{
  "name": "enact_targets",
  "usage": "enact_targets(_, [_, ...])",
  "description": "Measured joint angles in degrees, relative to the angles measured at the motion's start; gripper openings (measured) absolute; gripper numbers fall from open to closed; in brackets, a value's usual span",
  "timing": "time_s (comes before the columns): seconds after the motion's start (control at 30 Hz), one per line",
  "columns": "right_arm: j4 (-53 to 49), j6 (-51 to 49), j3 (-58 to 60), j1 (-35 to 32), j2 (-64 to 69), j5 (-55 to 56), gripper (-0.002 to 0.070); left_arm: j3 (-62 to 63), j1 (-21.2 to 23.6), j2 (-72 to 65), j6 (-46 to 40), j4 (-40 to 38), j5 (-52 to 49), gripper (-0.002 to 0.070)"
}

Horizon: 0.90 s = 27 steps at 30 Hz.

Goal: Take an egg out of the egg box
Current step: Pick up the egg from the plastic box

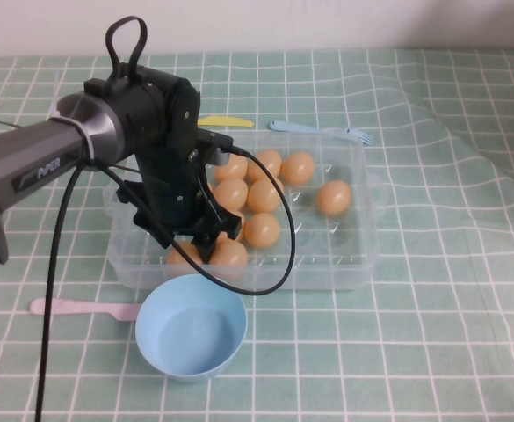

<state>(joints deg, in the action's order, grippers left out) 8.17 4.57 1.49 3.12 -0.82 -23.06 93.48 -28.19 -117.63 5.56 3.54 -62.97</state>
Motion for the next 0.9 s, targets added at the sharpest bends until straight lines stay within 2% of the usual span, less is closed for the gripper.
enact_targets(0.43, [0.0, 0.0, 0.0, 0.0, 0.0, 0.0, -0.0017, 0.0, 0.71, 0.0, 0.98, -0.9, -0.46, 0.0436])
enact_targets(0.7, [0.0, 0.0, 0.0, 0.0, 0.0, 0.0, -0.0017, 0.0, 0.71, 0.0, 2.14, -0.9, -1.0, 0.0484])
enact_targets(0.9, [0.0, 0.0, 0.0, 0.0, 0.0, 0.0, -0.0017, 0.0, 0.71, 0.0, 3.86, -0.9, -1.41, 0.049])
